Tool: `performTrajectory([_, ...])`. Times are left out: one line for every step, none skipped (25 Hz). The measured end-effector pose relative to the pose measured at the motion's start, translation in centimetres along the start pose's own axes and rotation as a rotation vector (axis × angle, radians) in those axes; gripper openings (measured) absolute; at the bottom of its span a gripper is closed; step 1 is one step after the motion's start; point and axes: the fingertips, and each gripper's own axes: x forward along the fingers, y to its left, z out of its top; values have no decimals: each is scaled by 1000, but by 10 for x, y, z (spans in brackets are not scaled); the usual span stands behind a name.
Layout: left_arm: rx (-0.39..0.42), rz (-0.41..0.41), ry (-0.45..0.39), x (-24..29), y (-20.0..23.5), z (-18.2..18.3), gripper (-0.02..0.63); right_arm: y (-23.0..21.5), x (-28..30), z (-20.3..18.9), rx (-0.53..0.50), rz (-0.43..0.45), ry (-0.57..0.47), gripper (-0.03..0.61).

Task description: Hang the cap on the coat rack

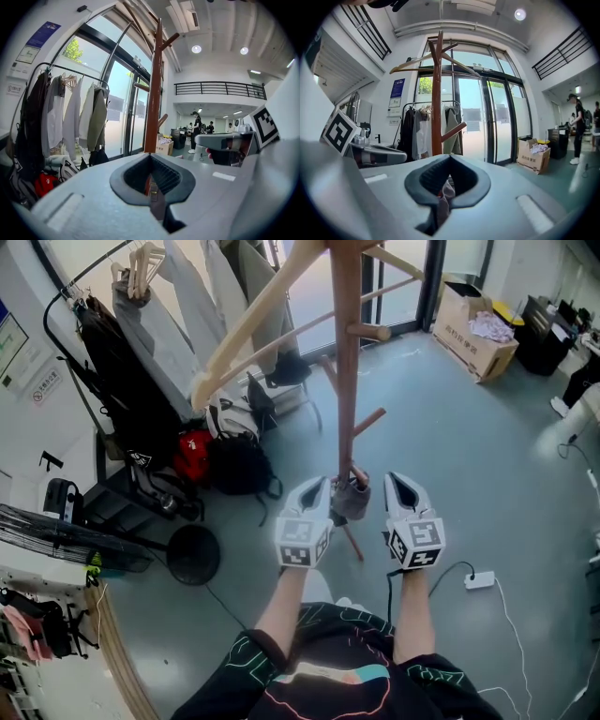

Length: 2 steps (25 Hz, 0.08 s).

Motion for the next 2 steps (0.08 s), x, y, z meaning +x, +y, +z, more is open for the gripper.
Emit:
performTrajectory([-1, 2, 3, 0, 2, -2, 6, 2, 2, 0, -15, 1, 4, 3])
performTrajectory([-3, 5, 6, 0, 4, -4, 6, 3, 3, 0, -29, 3, 8, 3])
